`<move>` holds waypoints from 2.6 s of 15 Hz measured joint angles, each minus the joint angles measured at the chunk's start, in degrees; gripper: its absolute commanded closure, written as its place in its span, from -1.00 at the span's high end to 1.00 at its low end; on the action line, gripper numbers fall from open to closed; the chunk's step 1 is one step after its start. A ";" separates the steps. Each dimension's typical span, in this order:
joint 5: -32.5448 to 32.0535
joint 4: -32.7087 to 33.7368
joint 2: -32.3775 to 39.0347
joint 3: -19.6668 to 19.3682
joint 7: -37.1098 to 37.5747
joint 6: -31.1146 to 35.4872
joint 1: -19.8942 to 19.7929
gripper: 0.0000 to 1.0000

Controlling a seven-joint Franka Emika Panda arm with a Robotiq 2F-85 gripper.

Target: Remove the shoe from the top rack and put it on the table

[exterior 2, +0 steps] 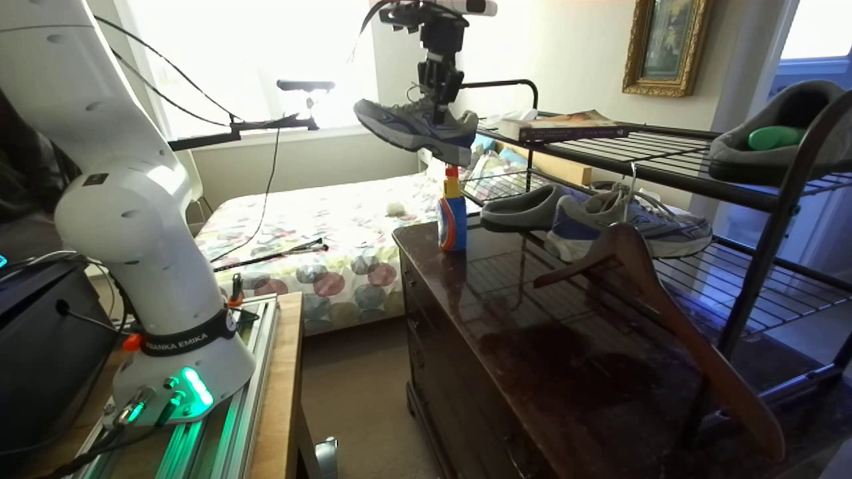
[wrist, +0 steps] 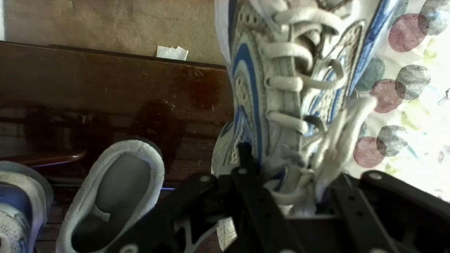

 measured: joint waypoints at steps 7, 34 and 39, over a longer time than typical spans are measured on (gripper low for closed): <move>0.45 -8.78 -3.20 -0.70 -1.54 9.74 -1.26 -0.82; -11.96 -29.51 -3.85 1.59 -51.22 12.33 2.84 -0.82; -18.52 -29.52 -3.87 1.71 -60.91 15.96 2.99 -0.82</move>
